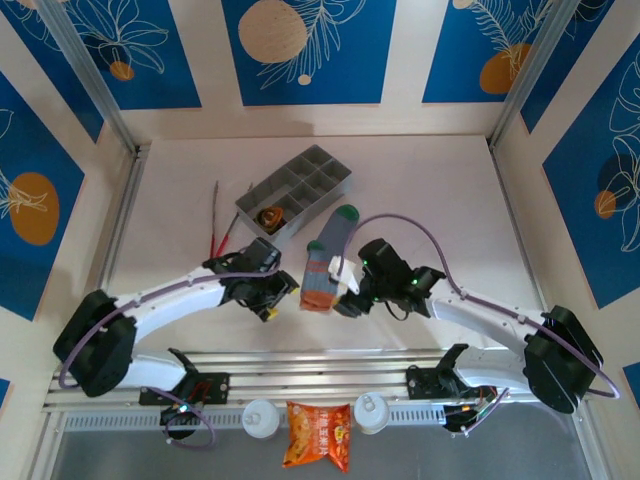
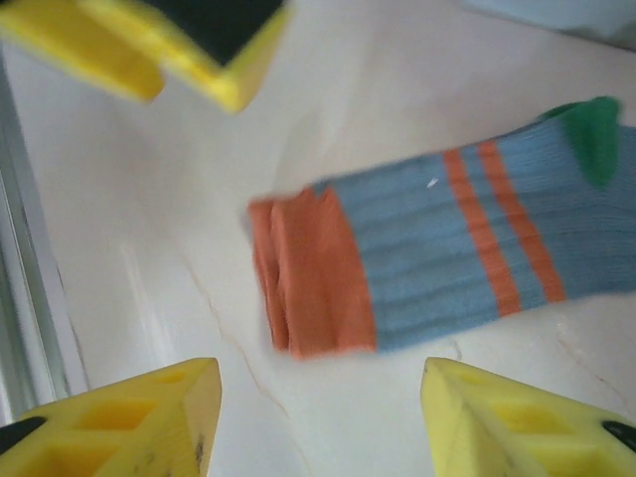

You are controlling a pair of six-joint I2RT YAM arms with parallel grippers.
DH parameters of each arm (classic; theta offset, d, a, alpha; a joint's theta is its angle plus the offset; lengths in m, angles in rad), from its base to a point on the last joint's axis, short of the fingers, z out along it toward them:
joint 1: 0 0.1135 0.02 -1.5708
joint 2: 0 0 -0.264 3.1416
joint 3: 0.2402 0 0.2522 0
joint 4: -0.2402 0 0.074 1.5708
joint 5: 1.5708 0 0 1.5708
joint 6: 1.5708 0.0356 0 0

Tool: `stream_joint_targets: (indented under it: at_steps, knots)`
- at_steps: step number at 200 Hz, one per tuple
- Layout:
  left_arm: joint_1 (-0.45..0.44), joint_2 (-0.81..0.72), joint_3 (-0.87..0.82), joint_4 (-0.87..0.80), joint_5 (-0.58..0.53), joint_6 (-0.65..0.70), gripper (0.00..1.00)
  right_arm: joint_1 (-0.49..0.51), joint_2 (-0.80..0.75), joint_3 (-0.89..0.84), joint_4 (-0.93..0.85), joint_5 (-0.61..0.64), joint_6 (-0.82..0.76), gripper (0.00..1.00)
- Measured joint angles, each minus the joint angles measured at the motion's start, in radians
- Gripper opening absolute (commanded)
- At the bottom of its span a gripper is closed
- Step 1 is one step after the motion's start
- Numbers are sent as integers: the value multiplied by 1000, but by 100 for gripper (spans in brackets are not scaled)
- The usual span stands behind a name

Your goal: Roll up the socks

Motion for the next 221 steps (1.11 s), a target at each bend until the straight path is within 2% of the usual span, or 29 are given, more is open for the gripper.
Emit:
stream_joint_targets:
  at_steps: [24, 47, 96, 118, 155, 192, 206, 221]
  knots:
    - [-27, 89, -1, 112, -1, -85, 68, 21, 32, -38, 13, 5, -188, 57]
    - [-36, 166, 2, 205, -2, -125, 61, 60, 99, -47, 89, 31, -299, 56]
    - [-38, 200, 8, 202, 13, -171, 44, 141, 259, -47, 222, 105, -375, 54]
    - [-37, 208, 8, 198, 17, -185, 41, 165, 307, -46, 264, 141, -379, 53]
    - [-37, 212, 8, 194, 23, -195, 38, 180, 350, -18, 289, 162, -386, 34]
    - [-36, 201, 8, 195, 19, -196, 38, 185, 410, 29, 321, 207, -367, 8]
    - [-29, 190, -3, 204, 16, -202, 43, 182, 425, 45, 331, 235, -366, 1]
    - [-23, 171, -14, 214, 5, -201, 55, 181, 425, 53, 328, 250, -351, 0]
